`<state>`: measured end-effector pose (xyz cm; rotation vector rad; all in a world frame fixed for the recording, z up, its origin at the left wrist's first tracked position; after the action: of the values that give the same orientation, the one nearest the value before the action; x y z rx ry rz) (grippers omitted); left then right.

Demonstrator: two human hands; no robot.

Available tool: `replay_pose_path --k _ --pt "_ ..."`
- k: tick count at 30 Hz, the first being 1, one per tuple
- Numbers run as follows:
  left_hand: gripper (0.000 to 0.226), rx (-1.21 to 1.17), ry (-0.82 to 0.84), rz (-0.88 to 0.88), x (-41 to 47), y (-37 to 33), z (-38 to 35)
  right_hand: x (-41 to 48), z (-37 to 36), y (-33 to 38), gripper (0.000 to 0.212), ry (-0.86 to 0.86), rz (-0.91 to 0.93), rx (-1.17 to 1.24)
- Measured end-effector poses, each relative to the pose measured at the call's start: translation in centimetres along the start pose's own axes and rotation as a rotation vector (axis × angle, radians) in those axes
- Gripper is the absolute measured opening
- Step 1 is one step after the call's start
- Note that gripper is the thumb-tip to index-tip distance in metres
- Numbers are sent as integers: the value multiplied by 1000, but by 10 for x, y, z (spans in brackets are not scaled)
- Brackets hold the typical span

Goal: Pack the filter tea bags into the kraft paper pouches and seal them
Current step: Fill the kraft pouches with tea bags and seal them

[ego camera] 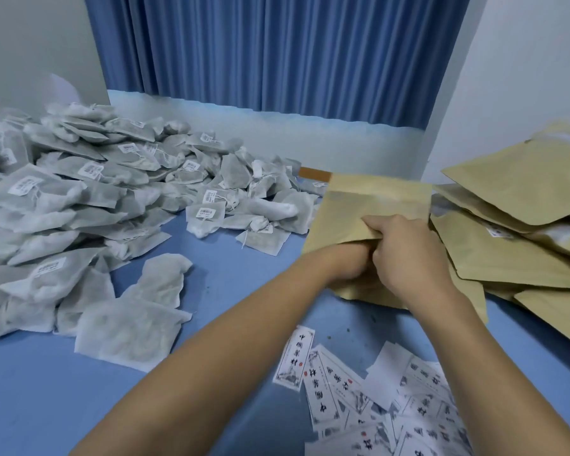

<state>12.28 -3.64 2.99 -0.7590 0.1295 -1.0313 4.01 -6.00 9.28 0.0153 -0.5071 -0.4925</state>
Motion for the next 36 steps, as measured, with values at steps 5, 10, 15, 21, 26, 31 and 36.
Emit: replay_pose_path --k 5,10,15,21,26,31,36 --pt "18 62 -160 116 42 12 25 27 0 -6 52 -30 -12 -71" --pt "29 185 70 -32 40 -17 0 44 -1 -15 45 -59 -81 -259" --pt "12 -1 -679 -704 -36 -38 82 51 -2 -35 47 -53 -151 -220" --pt "31 68 -822 154 -8 106 131 54 -18 -36 51 -58 -124 -197" --pt "36 204 -444 356 -1 170 98 57 -29 -36 44 -66 -104 -147" --pt "36 -72 -1035 -26 -36 112 131 56 -34 -44 44 -59 -144 -108" --pt "30 178 -970 -815 -70 -4 86 58 -26 -53 40 -49 -178 20"
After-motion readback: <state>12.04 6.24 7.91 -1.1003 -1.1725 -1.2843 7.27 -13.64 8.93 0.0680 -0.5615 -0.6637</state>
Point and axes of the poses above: each hand's wrist, its own x-axis towards the middle knuckle, its own z-axis out of the back of the hand, y = z × x, the point moved 9 cm from there along x, towards the middle knuckle, and after that the axes turned 6 degrees about -x, right-handed, at the moved point
